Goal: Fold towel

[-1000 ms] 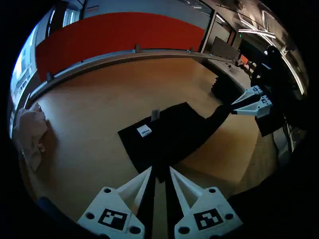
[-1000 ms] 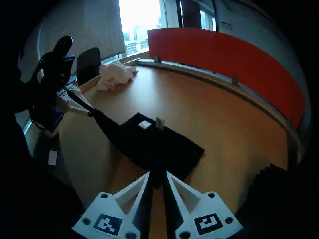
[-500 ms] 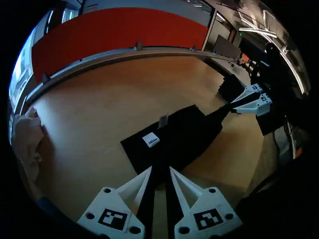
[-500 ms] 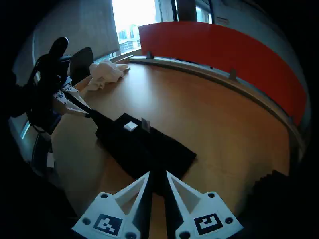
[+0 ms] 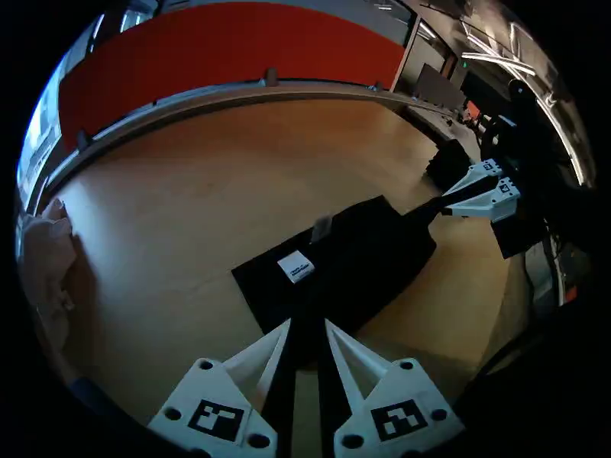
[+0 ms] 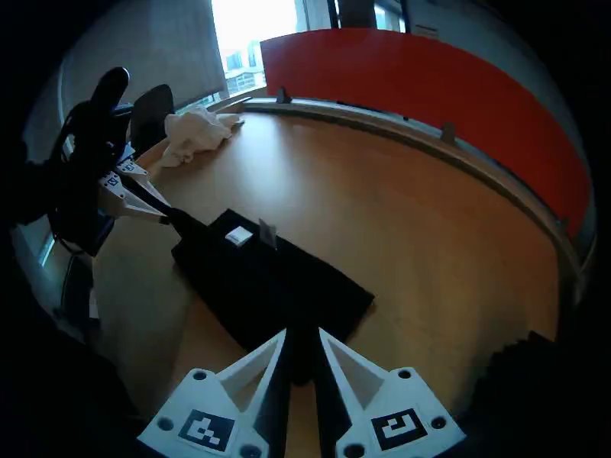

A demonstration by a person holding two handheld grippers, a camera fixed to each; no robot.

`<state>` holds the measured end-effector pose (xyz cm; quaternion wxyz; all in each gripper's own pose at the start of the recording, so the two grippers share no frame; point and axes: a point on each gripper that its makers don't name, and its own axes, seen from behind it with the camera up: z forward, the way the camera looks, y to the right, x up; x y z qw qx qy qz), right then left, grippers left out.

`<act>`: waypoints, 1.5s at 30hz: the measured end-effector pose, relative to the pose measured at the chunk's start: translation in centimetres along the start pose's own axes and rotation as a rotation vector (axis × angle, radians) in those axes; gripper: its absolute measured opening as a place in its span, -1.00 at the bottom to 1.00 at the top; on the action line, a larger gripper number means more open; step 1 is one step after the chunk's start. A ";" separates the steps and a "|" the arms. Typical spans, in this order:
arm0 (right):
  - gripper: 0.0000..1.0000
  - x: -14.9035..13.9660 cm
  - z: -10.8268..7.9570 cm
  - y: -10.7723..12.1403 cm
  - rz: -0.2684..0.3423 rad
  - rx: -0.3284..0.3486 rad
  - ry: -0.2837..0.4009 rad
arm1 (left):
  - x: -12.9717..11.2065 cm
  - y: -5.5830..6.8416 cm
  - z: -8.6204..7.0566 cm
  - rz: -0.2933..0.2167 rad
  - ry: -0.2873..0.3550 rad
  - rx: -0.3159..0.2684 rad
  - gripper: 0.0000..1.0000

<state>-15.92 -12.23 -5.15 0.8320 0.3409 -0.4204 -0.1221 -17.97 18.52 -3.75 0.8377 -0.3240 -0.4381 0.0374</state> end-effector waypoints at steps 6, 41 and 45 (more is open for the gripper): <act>-0.69 -0.7 1.2 0.7 0.003 -0.004 -0.026 | -0.4 -0.8 1.5 -0.009 -0.008 0.015 -0.70; -0.32 -0.6 4.5 5.5 0.044 -0.133 -0.041 | 1.1 -5.2 5.2 0.057 -0.003 0.133 0.25; -0.02 -0.5 4.7 5.7 0.045 -0.139 -0.041 | 1.3 -5.6 5.0 0.068 0.001 0.141 0.37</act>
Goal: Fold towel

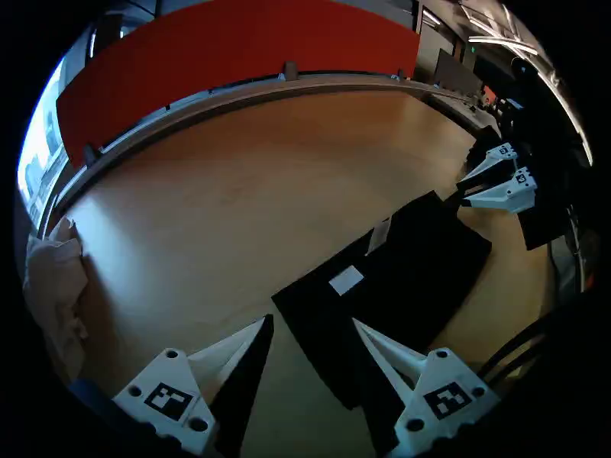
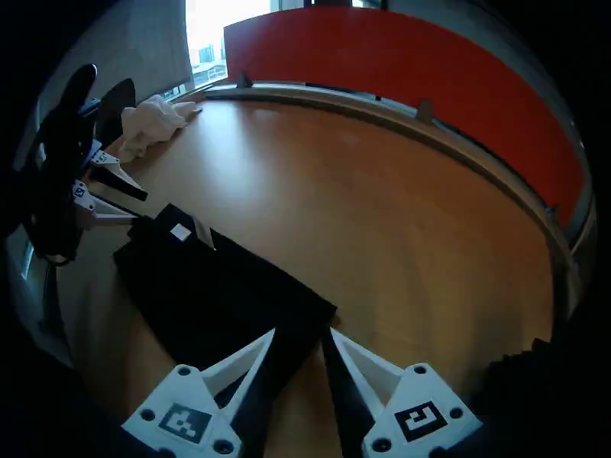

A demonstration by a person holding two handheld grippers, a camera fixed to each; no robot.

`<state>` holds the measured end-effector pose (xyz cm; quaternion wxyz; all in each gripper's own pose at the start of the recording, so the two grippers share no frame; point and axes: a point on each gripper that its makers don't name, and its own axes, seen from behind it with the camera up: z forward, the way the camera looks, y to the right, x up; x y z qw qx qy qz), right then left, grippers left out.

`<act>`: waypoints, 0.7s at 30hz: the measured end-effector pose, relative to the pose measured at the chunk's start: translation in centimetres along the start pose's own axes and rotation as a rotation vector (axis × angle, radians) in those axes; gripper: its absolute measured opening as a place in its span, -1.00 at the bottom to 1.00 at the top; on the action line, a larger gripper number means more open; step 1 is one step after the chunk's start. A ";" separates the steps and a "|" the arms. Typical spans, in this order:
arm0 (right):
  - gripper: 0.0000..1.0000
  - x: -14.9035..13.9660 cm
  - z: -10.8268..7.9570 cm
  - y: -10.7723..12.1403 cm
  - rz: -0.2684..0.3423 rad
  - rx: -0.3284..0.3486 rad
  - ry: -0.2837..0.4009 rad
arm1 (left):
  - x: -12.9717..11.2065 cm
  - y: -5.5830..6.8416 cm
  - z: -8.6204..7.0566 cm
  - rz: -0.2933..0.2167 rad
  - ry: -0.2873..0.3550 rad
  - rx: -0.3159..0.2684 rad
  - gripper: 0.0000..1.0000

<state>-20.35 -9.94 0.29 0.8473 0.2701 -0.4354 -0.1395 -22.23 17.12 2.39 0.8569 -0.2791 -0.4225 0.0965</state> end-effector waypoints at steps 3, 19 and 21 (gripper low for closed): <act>0.45 0.0 0.0 0.3 -0.003 -0.013 -0.001 | 0.1 -0.2 -0.2 0.001 0.005 0.000 0.69; 1.00 -0.1 -0.3 -0.2 -0.020 -0.015 0.010 | -1.0 -0.1 -1.7 -0.041 0.012 0.001 0.98; 1.00 0.1 -0.4 -0.4 -0.023 -0.014 0.014 | -1.2 -0.2 -2.0 -0.047 0.012 0.006 0.97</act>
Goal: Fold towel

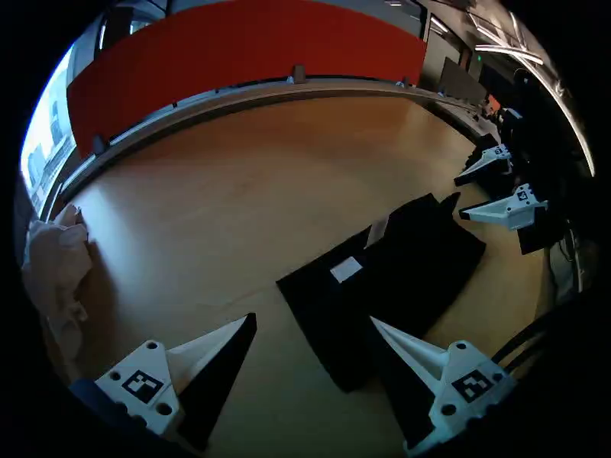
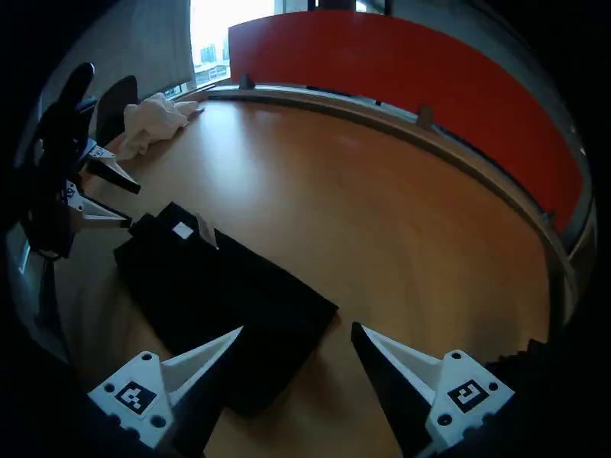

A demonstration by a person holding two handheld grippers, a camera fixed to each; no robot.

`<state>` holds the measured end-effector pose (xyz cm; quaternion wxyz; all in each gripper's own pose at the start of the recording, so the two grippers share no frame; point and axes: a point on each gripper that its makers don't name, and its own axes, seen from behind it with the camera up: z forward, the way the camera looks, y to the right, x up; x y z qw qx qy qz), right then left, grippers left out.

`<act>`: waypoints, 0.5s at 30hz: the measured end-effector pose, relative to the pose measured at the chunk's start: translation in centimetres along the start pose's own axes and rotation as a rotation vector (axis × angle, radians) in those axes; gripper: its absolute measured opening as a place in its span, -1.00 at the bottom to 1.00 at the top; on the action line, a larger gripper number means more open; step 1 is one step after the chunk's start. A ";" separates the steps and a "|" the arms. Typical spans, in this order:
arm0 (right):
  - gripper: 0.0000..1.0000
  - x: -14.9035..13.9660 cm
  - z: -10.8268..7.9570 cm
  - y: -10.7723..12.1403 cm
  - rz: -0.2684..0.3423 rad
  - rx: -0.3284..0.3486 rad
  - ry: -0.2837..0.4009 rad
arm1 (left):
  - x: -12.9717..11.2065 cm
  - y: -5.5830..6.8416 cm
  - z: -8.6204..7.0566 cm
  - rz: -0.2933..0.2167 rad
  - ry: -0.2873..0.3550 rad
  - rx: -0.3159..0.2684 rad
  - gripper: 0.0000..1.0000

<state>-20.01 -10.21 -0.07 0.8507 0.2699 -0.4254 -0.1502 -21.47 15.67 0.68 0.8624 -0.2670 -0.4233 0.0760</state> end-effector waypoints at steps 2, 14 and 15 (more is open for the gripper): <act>1.00 0.2 0.0 -0.3 -0.003 0.005 0.003 | -0.4 -0.2 -0.4 -0.011 -0.001 0.009 0.97; 1.00 1.5 0.4 -2.4 -0.045 0.048 0.011 | -3.6 -2.2 -3.3 -0.111 0.007 0.076 0.97; 1.00 1.6 0.5 -2.6 -0.049 0.052 0.011 | -4.0 -2.3 -3.6 -0.121 0.007 0.081 0.97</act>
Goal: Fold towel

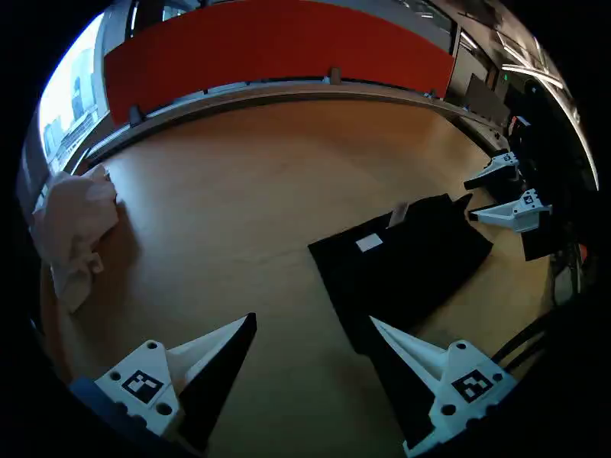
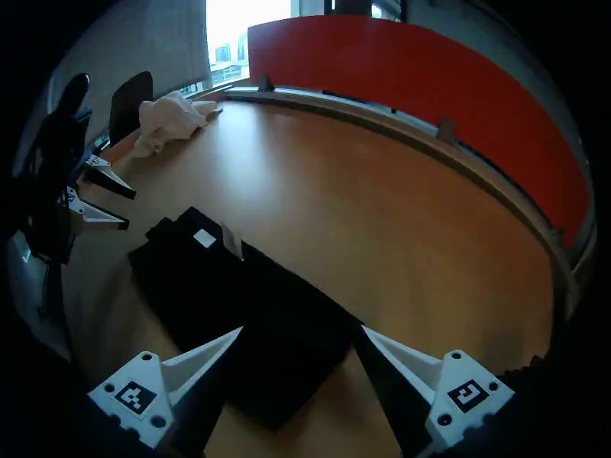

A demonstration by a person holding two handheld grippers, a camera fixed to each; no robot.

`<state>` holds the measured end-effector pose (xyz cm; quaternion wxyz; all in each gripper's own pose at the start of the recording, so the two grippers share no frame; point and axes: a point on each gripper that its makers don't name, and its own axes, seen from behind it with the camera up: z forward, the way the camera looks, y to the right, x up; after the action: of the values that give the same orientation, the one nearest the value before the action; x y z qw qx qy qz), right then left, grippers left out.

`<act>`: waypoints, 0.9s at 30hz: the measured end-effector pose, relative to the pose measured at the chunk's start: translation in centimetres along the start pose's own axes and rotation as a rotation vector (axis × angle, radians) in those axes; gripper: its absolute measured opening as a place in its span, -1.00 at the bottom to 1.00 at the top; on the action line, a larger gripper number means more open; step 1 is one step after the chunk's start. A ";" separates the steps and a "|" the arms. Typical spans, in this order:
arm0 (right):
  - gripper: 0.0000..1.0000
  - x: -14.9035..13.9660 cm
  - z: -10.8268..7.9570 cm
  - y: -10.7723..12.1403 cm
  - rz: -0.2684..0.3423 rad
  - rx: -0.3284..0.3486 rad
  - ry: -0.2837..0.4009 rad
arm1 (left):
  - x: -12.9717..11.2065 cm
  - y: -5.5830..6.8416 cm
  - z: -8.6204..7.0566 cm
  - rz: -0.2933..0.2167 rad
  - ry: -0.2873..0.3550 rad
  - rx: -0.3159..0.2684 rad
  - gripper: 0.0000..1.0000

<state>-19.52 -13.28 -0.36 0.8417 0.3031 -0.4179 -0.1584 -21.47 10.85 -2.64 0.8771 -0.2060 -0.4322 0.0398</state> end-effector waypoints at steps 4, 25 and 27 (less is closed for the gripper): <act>1.00 0.5 0.6 -1.1 -0.024 0.020 -0.003 | -1.6 -1.0 -1.3 -0.047 0.000 0.028 0.98; 1.00 2.7 4.0 -5.7 -0.123 0.097 -0.024 | -7.7 -3.7 -6.6 -0.192 0.009 0.132 0.97; 1.00 2.7 4.1 -5.8 -0.126 0.098 -0.026 | -7.8 -3.8 -6.8 -0.196 0.012 0.137 0.98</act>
<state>-21.23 -20.68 -0.49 0.8087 0.3678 -0.4159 -0.1943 -21.48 3.23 -10.60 0.8913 -0.1025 -0.4412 -0.0181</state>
